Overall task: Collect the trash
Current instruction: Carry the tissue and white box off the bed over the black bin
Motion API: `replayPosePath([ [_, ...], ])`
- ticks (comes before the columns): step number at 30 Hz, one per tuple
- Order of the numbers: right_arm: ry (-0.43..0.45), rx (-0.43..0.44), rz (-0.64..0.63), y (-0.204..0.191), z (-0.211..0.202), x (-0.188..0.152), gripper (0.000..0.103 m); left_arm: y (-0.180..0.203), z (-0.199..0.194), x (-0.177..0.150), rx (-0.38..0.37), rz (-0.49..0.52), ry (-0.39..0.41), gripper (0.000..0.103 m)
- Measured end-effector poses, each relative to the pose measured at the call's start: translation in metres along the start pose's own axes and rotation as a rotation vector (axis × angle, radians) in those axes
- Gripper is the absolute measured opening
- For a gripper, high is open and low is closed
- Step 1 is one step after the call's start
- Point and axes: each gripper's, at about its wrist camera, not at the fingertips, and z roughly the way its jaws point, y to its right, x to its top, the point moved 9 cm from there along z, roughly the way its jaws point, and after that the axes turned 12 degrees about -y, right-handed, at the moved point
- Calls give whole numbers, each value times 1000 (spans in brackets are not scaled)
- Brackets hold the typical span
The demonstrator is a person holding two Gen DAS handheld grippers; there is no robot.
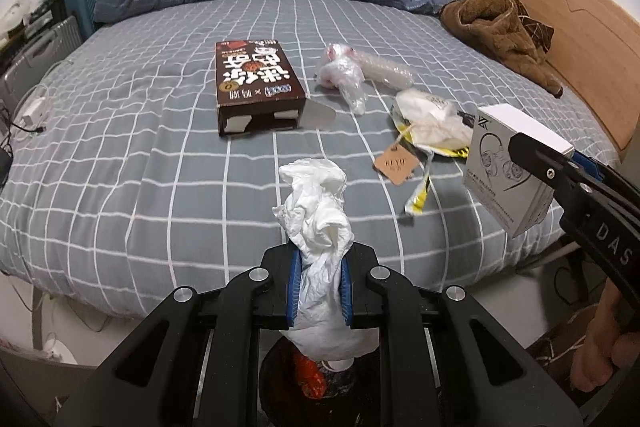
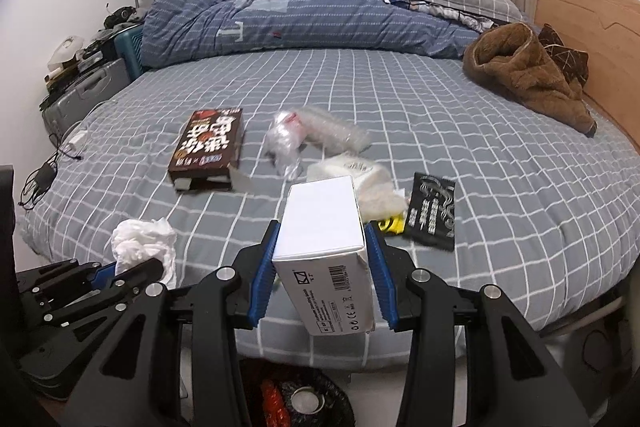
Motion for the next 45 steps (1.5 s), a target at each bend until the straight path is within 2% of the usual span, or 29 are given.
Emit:
replayPosePath([
  [14, -56, 20, -9, -17, -16, -56, 41, -2, -15, -55, -1, -17, -33, 15],
  [28, -148, 40, -34, -32, -26, -121, 41, -6, -24, -108, 16, -23, -91, 15],
  [37, -234, 46, -19, -33, -22, -160, 41, -10, -15, -142, 26, -36, -166, 15],
  [45, -339, 38, -34, -38, 8, -189, 41, -17, 11, -158, 26, -32, -227, 15],
])
